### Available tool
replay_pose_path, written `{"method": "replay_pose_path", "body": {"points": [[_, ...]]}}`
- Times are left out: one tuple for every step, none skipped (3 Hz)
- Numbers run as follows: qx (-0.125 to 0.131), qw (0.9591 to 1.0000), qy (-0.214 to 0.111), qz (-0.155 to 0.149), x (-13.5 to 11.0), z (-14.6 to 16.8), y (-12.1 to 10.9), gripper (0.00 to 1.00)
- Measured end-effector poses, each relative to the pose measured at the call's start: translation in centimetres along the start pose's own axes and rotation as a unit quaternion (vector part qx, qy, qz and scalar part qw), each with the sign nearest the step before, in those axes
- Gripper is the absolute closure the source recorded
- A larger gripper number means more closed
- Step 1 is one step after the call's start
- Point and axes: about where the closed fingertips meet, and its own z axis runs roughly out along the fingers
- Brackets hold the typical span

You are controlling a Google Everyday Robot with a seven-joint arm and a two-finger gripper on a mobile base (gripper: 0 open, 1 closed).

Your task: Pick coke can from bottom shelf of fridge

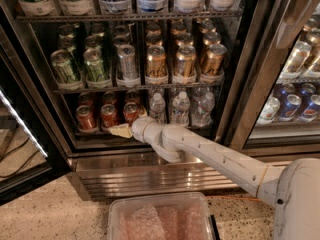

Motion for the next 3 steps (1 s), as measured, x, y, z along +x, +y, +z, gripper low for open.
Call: {"method": "replay_pose_path", "body": {"points": [[0.000,1.0000,0.000,0.000,0.00,0.01,0.00,0.35],[0.000,1.0000,0.000,0.000,0.05,-0.52,-0.36,0.58],[0.000,1.0000,0.000,0.000,0.15,-0.97,-0.69,0.81]]}}
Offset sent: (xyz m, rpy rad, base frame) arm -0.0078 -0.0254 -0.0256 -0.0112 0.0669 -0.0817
